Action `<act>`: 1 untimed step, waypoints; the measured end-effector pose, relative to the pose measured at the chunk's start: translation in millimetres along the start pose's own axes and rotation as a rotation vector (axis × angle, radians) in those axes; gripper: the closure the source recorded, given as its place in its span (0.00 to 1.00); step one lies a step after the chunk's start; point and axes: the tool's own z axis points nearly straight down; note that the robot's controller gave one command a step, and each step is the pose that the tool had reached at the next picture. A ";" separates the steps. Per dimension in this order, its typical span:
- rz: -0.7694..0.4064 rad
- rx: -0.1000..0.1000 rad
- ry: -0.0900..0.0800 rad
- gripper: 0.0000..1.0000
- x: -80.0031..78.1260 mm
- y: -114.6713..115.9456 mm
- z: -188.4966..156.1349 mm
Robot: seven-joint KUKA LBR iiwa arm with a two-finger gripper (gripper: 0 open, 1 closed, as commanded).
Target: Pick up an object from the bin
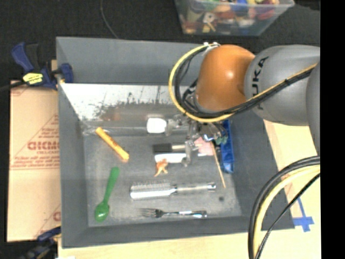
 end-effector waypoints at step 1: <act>0.231 0.000 0.006 0.00 17.7 12.9 56.7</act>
Offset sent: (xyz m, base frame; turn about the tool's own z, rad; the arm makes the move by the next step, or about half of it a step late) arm -0.0107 -0.0214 -0.0625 0.0845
